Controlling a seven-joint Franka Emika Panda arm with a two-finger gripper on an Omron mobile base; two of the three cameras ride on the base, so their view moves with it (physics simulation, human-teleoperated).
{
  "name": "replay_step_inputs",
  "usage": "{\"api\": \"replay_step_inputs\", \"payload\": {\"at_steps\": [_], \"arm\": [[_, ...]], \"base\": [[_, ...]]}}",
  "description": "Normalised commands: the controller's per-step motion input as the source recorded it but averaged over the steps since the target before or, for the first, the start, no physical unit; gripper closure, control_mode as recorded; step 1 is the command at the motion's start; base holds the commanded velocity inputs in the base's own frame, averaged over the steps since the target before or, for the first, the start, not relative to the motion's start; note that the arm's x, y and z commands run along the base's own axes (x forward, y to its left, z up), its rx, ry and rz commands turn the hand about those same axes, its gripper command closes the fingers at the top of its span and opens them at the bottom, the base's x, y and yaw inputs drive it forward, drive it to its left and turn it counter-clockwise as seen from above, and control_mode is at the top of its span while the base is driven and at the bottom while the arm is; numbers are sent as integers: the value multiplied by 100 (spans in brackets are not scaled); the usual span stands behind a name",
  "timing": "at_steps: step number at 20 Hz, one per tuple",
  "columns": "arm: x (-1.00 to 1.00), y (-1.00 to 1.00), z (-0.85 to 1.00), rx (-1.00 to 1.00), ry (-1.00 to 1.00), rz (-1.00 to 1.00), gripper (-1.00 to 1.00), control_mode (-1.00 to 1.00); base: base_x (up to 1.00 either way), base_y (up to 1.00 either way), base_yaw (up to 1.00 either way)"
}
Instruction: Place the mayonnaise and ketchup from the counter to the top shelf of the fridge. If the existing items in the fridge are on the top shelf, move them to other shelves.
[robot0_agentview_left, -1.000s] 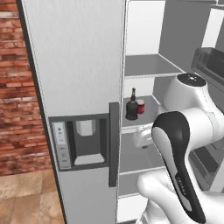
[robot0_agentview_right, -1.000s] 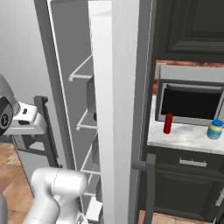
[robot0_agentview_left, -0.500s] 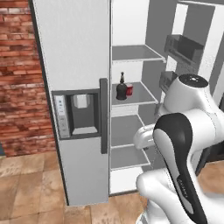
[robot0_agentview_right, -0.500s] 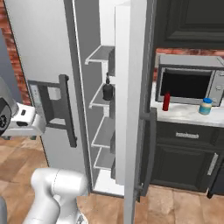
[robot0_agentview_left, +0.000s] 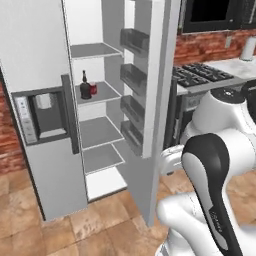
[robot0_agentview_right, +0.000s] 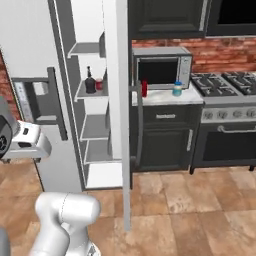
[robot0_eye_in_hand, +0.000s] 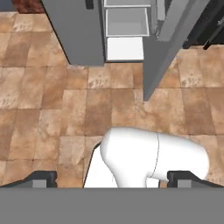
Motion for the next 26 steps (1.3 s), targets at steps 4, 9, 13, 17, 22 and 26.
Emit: {"api": "replay_step_inputs", "payload": {"at_steps": [4, 9, 13, 17, 22, 26], "arm": [[0, 0, 0, 0, 0, 0, -100, 100], [0, 0, 0, 0, 0, 0, -100, 100], [0, 0, 0, 0, 0, 0, -100, 100], [0, 0, 0, 0, 0, 0, -100, 100], [0, 0, 0, 0, 0, 0, -100, 100], [0, 0, 0, 0, 0, 0, -100, 100]], "base": [[-21, -86, -64], [0, -100, -51], [27, -100, -31], [86, -99, -3], [100, -80, 6], [100, -54, 13]]}}
